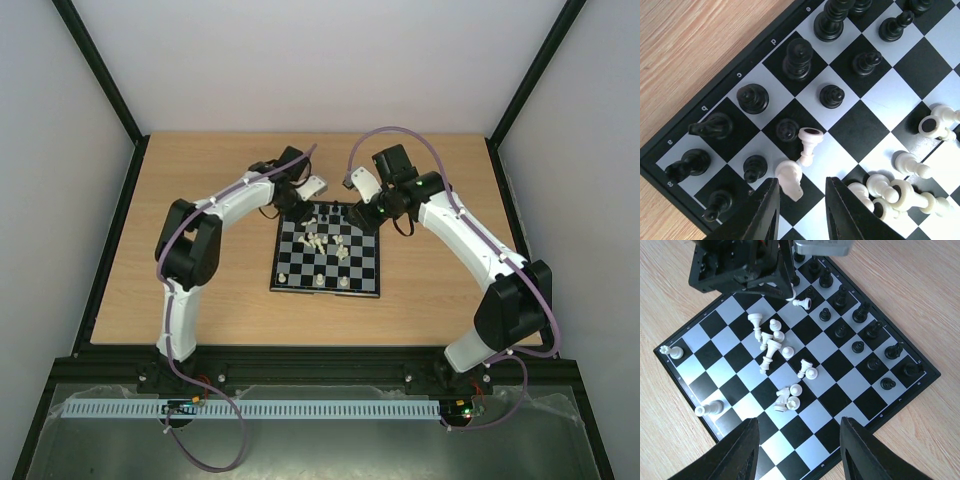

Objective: Set up the chess pieces on the board

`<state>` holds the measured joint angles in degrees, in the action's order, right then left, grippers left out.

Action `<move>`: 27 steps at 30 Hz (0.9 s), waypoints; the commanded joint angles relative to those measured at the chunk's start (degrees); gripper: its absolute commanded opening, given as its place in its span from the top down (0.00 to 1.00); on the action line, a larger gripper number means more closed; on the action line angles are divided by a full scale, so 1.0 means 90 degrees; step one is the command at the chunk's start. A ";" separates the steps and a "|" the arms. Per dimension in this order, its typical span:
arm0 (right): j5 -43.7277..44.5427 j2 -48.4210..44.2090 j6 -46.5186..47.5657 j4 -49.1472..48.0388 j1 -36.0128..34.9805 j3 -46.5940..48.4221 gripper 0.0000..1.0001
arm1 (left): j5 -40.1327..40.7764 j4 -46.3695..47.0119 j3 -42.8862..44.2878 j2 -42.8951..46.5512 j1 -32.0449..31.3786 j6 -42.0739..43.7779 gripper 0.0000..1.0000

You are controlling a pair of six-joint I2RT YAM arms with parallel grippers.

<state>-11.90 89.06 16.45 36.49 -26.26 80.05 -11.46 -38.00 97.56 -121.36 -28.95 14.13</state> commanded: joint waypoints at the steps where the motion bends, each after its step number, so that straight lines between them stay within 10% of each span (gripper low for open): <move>1: 0.0030 0.0063 -0.0050 0.0097 0.0010 -0.0104 0.55 | 0.0264 0.0007 0.0078 -0.0108 -0.0086 -0.0105 0.71; 27: 0.0116 -0.0065 0.0009 0.0060 0.0009 -0.0369 0.55 | 0.0585 0.0026 0.0195 -0.0422 -0.0268 -0.0072 0.75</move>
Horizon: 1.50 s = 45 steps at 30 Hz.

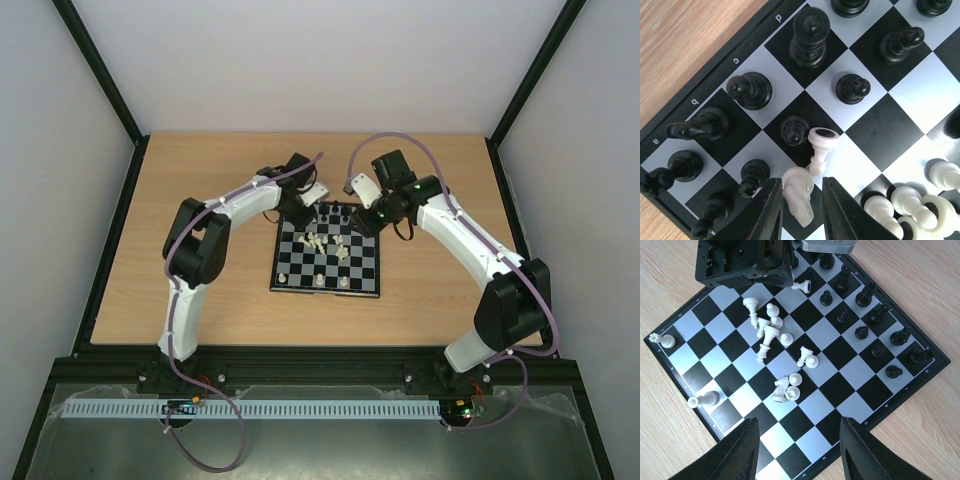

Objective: Set up the chess pieces on the board

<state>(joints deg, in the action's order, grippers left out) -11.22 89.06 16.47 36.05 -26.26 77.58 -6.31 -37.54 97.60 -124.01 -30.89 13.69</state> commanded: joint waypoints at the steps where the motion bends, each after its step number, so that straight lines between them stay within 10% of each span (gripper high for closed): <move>1: 0.0042 -0.0065 0.0006 0.0106 0.0017 -0.0102 0.55 | 0.0003 -0.0027 0.0190 -0.0128 -0.0064 -0.0018 0.76; 28: 0.0068 -0.0109 0.0016 0.0074 0.0017 -0.0124 0.55 | -0.0573 -0.0566 -0.0186 0.1008 -0.0083 0.0366 0.92; 45: 0.0078 -0.0207 0.0029 0.0006 0.0012 -0.0289 0.55 | -0.1919 -0.0811 -0.2998 0.3293 -0.0391 0.2325 0.92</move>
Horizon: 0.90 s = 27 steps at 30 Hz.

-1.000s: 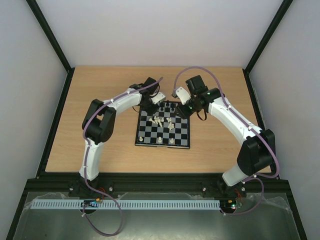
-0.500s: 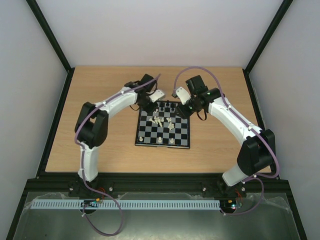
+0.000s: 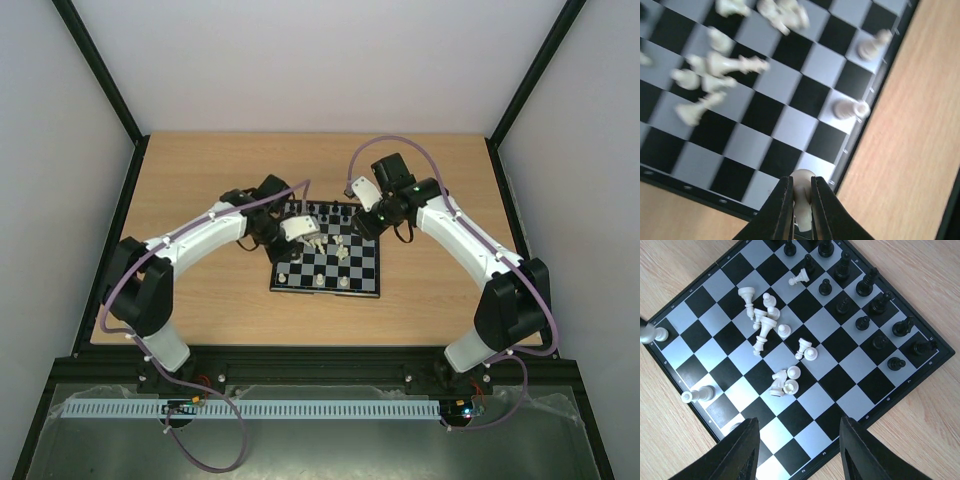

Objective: Set up the chess pieces on the board

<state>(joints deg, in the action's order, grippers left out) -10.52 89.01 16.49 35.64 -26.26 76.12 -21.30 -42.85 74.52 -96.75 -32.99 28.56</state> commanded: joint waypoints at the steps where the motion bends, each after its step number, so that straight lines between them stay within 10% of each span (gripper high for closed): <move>1: -0.0002 -0.0201 0.0024 0.0045 0.0016 -0.0139 0.55 | -0.0226 -0.0199 -0.0530 0.0301 -0.0217 0.0721 0.92; 27: 0.0027 -0.0281 0.0062 0.0015 0.0013 -0.0310 0.55 | 0.1036 0.0998 -0.1206 -0.0214 -0.0699 -0.0077 0.93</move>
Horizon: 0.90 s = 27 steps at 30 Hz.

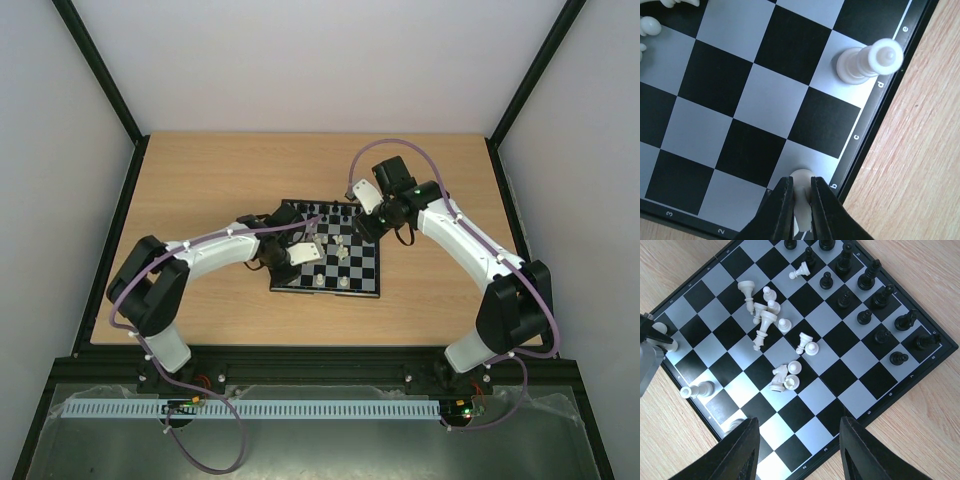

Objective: Set up the chess pieces on the board

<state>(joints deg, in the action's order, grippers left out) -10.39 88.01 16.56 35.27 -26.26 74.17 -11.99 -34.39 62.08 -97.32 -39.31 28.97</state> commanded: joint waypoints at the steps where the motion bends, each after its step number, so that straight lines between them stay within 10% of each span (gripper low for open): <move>1: 0.0012 -0.0169 0.0055 0.0048 0.0008 -0.0090 0.55 | 0.0011 0.0048 0.0183 -0.0174 0.0003 -0.0132 0.93; 27: 0.0012 -0.0198 0.0074 0.0074 0.0017 -0.0080 0.55 | -0.0026 -0.0143 0.0112 -0.0200 -0.0007 -0.0139 0.80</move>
<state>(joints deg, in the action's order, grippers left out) -10.39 87.96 16.71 34.76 -26.26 74.04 -11.88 -33.98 62.63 -98.89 -39.31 27.83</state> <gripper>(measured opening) 0.447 0.190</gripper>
